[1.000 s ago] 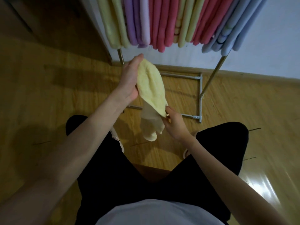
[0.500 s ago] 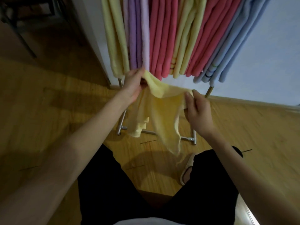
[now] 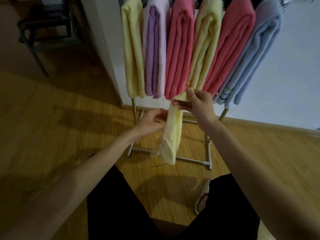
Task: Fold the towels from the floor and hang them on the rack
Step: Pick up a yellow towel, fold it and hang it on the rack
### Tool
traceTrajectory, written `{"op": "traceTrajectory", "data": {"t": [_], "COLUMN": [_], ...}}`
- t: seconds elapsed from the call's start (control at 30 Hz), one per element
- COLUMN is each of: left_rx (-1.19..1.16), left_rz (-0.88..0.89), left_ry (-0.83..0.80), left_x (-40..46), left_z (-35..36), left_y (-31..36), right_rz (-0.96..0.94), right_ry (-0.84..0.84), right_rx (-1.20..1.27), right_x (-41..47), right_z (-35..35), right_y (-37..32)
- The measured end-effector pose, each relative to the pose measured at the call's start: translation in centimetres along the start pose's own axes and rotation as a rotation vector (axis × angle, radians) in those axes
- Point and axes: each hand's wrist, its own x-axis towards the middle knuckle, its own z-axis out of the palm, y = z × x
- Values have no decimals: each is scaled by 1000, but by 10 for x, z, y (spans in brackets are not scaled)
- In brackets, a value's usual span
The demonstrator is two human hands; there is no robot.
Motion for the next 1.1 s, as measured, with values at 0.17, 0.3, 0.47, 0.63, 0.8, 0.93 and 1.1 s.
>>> {"op": "traceTrajectory", "data": {"t": [0.17,0.3,0.47,0.63,0.8,0.93,1.1], "left_rx": [170,274,358,192,-43,-214,-229], "left_rz": [-65,-111,-155,-194,-131,-107,-55], "left_ry": [55,87,177,347,456,505,583], "left_x": [-13,-21,-23,-18,-23,-26,-24], "left_z": [10,7,-3,-17,-19,-14,-12], "left_y": [-22,-27,-31,-16,26,46,55], "right_rz": [36,18,39,92,210,240,196], "right_ry": [-38,18,140,354,454,270,-26], "right_rx": [59,113,152,-7,-25,-106,-180], "right_x": [-7,-11,-18,-33,-50,-59,-69], "right_z": [13,7,-13,-33,-43,-43,-40], "right_y": [1,-4,1,19,34,42,54]}}
